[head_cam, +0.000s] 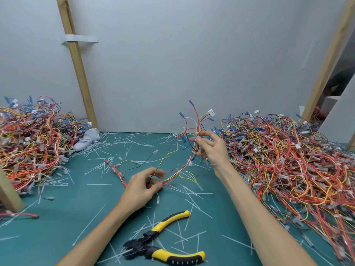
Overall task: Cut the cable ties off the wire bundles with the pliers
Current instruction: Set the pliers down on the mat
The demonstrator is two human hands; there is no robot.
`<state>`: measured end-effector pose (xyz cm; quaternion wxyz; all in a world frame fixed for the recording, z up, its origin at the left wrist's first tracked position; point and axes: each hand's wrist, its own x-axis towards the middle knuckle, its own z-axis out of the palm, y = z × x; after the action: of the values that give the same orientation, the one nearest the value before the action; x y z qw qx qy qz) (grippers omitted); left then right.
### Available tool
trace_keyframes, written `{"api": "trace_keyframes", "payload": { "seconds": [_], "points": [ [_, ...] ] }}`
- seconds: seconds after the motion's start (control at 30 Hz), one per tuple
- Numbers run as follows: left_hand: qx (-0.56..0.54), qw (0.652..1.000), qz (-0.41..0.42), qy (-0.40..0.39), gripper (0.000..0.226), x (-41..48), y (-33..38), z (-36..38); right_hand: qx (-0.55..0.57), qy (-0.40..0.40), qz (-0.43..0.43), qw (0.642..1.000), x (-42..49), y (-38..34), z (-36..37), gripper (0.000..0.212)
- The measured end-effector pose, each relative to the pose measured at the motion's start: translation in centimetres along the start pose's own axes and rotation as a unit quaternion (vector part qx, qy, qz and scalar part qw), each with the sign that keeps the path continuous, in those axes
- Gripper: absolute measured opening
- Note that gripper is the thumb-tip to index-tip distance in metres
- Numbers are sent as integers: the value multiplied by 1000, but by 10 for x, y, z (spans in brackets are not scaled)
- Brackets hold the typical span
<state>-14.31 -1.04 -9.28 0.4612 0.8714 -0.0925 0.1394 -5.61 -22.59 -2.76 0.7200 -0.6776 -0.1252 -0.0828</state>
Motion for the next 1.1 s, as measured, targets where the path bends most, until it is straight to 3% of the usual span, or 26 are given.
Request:
{"api": "trace_keyframes", "payload": {
  "seconds": [0.07, 0.13, 0.2, 0.27, 0.37, 0.47, 0.53, 0.67, 0.77, 0.83, 1.0, 1.1],
  "points": [
    [7, 1000, 1, 26, 49, 1, 2, -2, 10, 0, 13, 1000, 0, -4, 1, 7],
    [15, 995, 22, 100, 55, 2, 10, -7, 21, 0, 29, 999, 0, -8, 2, 8],
    [11, 977, 74, 198, 48, 4, 23, -13, 33, -5, 42, 999, 0, -13, 3, 11],
    [-18, 965, 119, 234, 31, 8, 38, -16, 47, -11, 51, 997, 0, -19, 5, 12],
    [-85, 986, 104, 103, 19, 19, 53, -8, 75, -30, 70, 994, 1, -29, 8, 13],
    [-143, 986, -59, -59, 40, 36, 60, 9, 124, -53, 130, 982, 2, -37, 9, 13],
    [-232, 947, -151, -163, 62, 49, 62, 12, 188, -63, 179, 964, 2, -39, 8, 8],
    [-375, 854, -176, -316, 79, 64, 55, 3, 275, -43, 226, 933, 5, -34, -2, 12],
    [-476, 760, -206, -391, 82, 70, 46, 0, 295, -13, 254, 921, 7, -26, -13, 13],
    [-511, 722, -215, -414, 83, 70, 41, 5, 302, 3, 272, 914, 6, -19, -18, 14],
    [-576, 670, -221, -414, 86, 65, 20, 26, 303, 12, 283, 910, 4, -6, -29, 16],
    [-580, 665, -212, -420, 86, 66, 13, 28, 295, 14, 281, 913, 4, -4, -31, 18]
  ]
}}
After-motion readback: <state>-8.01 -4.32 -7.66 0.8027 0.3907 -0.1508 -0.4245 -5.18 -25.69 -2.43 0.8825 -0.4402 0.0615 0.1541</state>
